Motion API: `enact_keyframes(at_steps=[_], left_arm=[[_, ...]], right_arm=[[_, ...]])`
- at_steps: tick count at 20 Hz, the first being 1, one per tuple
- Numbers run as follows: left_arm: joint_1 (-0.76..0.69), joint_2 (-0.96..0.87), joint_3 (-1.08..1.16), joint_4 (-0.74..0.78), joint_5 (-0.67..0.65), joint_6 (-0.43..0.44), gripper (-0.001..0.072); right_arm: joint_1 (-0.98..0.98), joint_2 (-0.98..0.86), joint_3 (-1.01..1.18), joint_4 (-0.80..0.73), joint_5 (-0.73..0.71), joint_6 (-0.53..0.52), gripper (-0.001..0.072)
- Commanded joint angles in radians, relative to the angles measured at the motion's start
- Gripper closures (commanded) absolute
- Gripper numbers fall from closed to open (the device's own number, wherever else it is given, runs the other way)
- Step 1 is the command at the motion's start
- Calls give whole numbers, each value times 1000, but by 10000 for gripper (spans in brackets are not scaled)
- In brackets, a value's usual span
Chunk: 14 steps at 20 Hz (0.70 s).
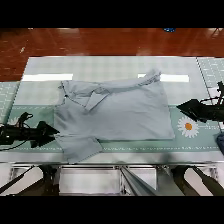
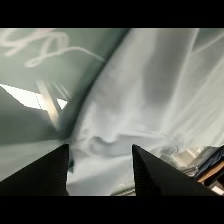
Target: Fold the shirts.
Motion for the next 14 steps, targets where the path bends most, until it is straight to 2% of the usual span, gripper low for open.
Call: enact_keyframes(at_steps=[1, 2, 3, 4, 7, 14], left_arm=[[-71, -47, -11, 1, 106, 3, 278], [-77, -47, -11, -10, 124, 3, 476], [-78, -47, -11, -23, 135, 16, 633], [-78, -47, -10, -39, 142, 46, 678], [-78, -47, -7, -45, 142, 79, 692], [-78, -46, -7, -45, 143, 79, 693]], right_arm=[[-56, 1, 33, 1, -3, 7, 304], [-88, 1, 35, -11, 12, 6, 304], [-118, 1, 34, -72, 35, 15, 304], [-137, 1, 29, -164, 54, 57, 304], [-151, 1, -35, -319, 131, 153, 304], [-143, 1, -189, -298, 180, 175, 304]])
